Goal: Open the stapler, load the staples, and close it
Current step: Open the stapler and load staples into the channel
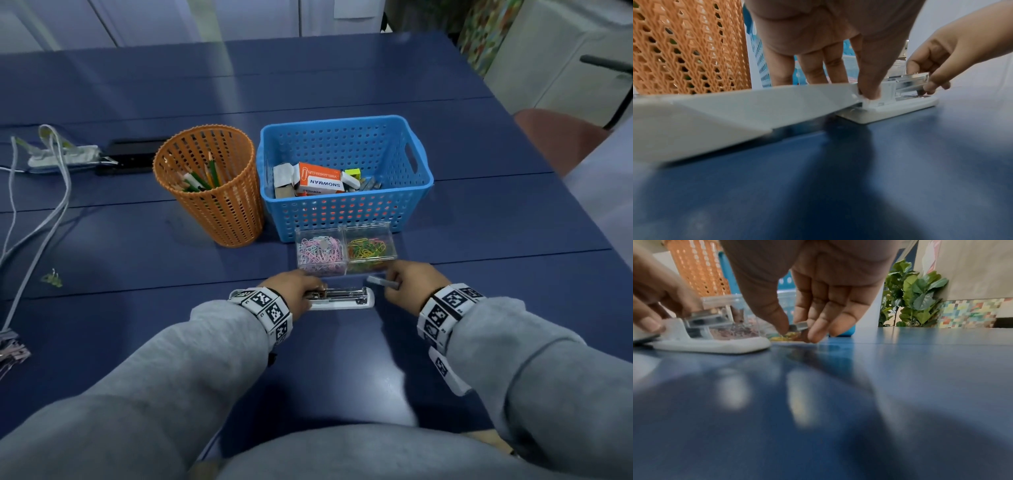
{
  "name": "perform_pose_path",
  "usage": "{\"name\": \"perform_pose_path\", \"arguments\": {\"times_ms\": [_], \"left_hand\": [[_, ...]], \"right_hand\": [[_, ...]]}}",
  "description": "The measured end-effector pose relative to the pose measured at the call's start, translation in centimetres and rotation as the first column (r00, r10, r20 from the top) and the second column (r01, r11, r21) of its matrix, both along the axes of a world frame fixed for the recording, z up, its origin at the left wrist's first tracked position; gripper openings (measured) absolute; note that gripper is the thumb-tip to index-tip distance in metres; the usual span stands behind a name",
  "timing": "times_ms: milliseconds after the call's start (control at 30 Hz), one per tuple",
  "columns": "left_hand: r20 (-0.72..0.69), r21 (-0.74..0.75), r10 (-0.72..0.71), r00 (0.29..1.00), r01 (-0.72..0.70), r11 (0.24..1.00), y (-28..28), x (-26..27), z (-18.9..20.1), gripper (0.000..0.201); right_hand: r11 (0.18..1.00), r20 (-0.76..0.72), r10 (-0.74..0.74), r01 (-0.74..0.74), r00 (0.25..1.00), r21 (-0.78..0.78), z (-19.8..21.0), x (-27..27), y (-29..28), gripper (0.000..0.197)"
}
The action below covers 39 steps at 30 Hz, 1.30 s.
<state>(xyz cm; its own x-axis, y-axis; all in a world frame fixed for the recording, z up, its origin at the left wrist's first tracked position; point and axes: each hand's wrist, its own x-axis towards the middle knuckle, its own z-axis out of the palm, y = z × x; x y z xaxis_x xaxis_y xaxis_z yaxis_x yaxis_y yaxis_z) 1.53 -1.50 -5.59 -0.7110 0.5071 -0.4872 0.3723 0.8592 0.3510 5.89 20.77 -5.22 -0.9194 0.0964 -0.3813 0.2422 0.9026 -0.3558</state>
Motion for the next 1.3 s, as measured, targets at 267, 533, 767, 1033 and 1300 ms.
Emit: {"name": "perform_pose_path", "arguments": {"times_ms": [267,533,767,1033,1300], "left_hand": [[0.011,-0.001,0.002,1.0,-0.002,1.0,-0.1,-0.1,-0.2,0.044],[0.006,0.008,0.003,1.0,-0.003,1.0,-0.1,-0.1,-0.5,0.044],[0.0,0.013,0.005,1.0,-0.005,1.0,-0.2,-0.2,-0.7,0.044],[-0.016,0.021,-0.009,1.0,0.009,1.0,-0.2,-0.1,-0.6,0.045],[-0.02,0.058,0.003,1.0,-0.002,0.998,-0.4,-0.1,-0.7,0.045]], "right_hand": [[0.965,-0.263,0.094,-0.153,0.96,-0.212,1.5,0.2,-1.2,0.018],[0.948,-0.157,0.303,-0.314,0.94,-0.049,3.0,-0.7,-2.4,0.023],[0.928,-0.03,0.373,-0.372,0.927,0.035,3.6,-1.0,-3.0,0.026],[0.897,0.032,0.441,-0.441,0.897,0.028,2.7,-2.1,-5.4,0.025],[0.891,0.026,0.449,-0.449,0.893,0.065,0.6,-1.8,-4.8,0.028]]}}
